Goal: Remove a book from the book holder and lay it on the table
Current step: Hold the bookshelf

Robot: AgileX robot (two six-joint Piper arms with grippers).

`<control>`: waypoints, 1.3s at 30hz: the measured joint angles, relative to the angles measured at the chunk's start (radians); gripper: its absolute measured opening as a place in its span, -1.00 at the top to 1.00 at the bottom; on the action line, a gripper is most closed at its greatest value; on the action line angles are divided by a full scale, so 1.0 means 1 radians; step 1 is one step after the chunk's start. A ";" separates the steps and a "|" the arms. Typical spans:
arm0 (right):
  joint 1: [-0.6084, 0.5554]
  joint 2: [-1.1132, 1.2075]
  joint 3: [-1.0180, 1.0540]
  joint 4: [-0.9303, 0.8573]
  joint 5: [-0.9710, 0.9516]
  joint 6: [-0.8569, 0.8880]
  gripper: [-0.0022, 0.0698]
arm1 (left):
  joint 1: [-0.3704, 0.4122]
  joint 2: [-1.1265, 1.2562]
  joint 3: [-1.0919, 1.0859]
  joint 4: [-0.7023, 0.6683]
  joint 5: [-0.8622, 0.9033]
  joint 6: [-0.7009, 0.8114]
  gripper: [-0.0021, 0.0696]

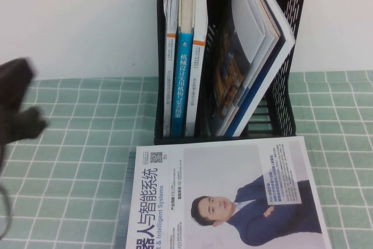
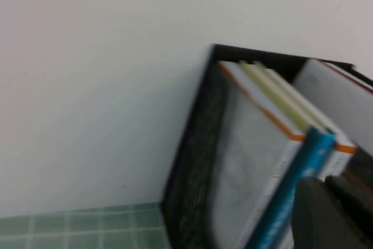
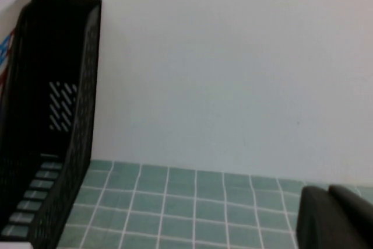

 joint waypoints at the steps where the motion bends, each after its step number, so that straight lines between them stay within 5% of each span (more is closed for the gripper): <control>1: 0.000 0.028 0.000 -0.003 -0.037 -0.011 0.95 | -0.049 0.037 -0.029 0.013 -0.007 0.000 0.95; 7: 0.000 0.205 0.000 -0.131 -0.307 0.056 0.95 | -0.335 0.275 -0.175 0.064 -0.061 0.016 0.95; 12: 0.000 0.388 0.000 -0.424 -0.618 0.282 0.95 | -0.442 0.536 -0.294 0.014 -0.133 0.018 0.95; 18: 0.000 0.630 -0.002 -0.612 -0.916 0.427 0.95 | -0.454 0.801 -0.468 -0.116 -0.104 0.018 0.95; 39: 0.000 0.966 -0.010 -0.694 -1.225 0.325 0.95 | -0.454 1.051 -0.728 -0.248 -0.030 -0.031 0.95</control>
